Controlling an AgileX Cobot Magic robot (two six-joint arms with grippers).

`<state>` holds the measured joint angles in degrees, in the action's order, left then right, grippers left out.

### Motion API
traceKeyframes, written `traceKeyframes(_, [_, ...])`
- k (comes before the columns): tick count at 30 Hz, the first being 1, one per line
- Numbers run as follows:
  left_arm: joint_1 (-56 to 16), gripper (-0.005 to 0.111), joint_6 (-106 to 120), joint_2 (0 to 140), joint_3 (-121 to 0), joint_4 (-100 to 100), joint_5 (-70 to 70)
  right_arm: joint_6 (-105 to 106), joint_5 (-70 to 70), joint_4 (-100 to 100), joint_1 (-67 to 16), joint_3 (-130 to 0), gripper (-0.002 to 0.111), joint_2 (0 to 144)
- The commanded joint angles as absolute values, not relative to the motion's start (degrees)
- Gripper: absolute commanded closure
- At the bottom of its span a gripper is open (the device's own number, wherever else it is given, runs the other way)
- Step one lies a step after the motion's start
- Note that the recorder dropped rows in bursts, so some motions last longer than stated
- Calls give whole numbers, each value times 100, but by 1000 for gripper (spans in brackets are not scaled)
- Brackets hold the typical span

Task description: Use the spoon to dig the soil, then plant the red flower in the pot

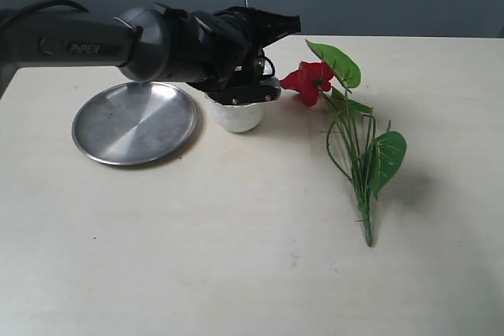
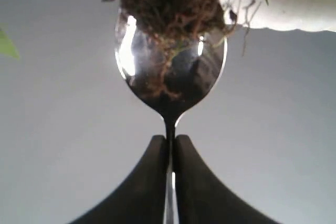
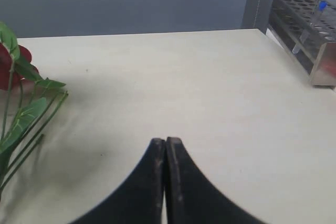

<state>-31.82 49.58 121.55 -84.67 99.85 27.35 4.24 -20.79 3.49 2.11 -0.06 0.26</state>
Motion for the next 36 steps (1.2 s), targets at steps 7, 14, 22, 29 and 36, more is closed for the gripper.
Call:
traceKeyframes(7, [-3092, 107, 4328, 12088, -8498, 9995, 2890, 431, -2065, 345, 198, 0, 108, 0])
traceKeyframes(14, [-3092, 107, 2575, 12088, -8498, 9995, 2962, 431, -2065, 345, 198, 0, 108, 0])
traceKeyframes(22, [-3087, 107, 920, 12088, -8498, 9995, 3342, 431, -2065, 345, 198, 0, 108, 0])
traceKeyframes(29, [-3036, 107, -113, 12088, -8498, 9599, 3639, 431, -2065, 345, 198, 0, 108, 0])
traceKeyframes(36, [-3024, 107, -175, 12088, -8498, 8280, 3749, 431, -2065, 345, 198, 0, 108, 0])
